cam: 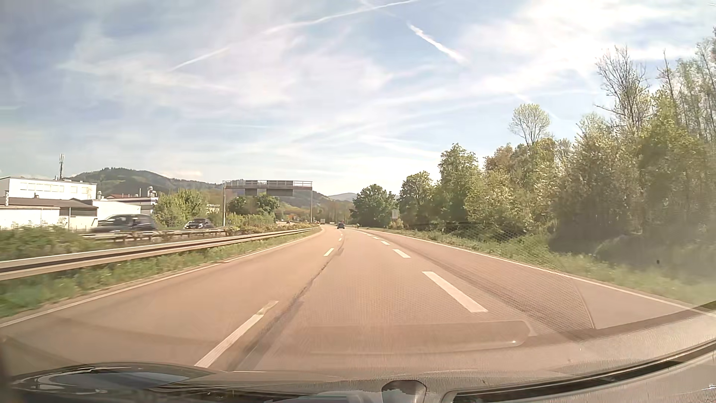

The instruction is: Follow the waypoints while adhering to traffic rules and regulations

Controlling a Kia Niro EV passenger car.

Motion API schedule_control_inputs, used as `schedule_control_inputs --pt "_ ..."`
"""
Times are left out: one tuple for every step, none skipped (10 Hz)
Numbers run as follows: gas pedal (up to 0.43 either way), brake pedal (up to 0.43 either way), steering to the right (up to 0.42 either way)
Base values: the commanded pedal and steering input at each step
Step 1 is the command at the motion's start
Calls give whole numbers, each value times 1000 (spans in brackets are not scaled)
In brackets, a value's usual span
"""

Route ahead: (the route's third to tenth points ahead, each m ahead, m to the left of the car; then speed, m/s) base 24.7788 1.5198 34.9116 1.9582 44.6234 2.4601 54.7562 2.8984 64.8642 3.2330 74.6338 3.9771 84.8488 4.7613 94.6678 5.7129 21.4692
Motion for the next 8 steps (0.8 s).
schedule_control_inputs --pt "169 0 -7" --pt "169 0 -7" --pt "169 0 -6" --pt "169 0 -6" --pt "169 0 -6" --pt "169 0 -6" --pt "169 0 -6" --pt "169 0 -6"
